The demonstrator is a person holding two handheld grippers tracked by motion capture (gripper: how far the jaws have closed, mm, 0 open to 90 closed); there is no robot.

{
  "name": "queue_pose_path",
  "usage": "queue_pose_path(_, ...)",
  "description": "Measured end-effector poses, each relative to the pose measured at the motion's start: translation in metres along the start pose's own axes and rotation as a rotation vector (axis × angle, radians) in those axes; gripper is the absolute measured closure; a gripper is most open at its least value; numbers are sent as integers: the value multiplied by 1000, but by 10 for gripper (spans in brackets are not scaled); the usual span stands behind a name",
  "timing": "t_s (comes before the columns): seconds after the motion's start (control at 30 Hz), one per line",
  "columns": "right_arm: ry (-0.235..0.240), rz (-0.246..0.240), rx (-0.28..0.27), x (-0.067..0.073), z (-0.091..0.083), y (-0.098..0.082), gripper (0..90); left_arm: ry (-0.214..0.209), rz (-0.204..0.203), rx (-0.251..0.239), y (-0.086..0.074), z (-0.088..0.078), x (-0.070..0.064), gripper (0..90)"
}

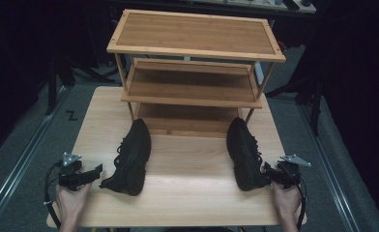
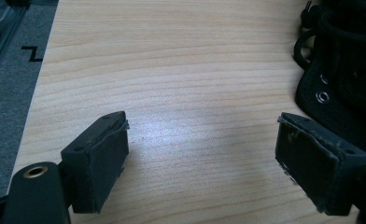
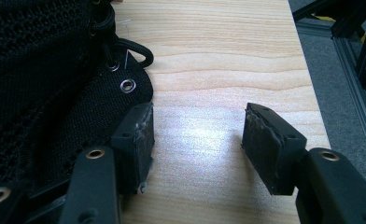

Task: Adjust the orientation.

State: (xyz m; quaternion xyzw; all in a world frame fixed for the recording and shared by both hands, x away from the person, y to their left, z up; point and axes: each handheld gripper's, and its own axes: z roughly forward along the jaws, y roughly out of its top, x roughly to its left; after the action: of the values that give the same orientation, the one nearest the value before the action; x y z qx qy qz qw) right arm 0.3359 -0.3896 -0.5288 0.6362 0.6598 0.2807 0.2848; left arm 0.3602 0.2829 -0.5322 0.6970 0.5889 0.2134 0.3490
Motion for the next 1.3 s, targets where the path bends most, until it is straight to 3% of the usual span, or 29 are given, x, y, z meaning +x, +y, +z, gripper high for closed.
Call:
queue_pose_path(0.6,6,-5,3,0,0,0,439,-48,-26,-24,-6,-4,-11,160)
queue_pose_path(0.9,11,-5,2,2,-1,-1,433,-78,31,0,-3,4,-30,159)
queue_pose_path(1.3,18,-10,3,2,-1,-1,427,-119,53,18,-1,10,-46,164)
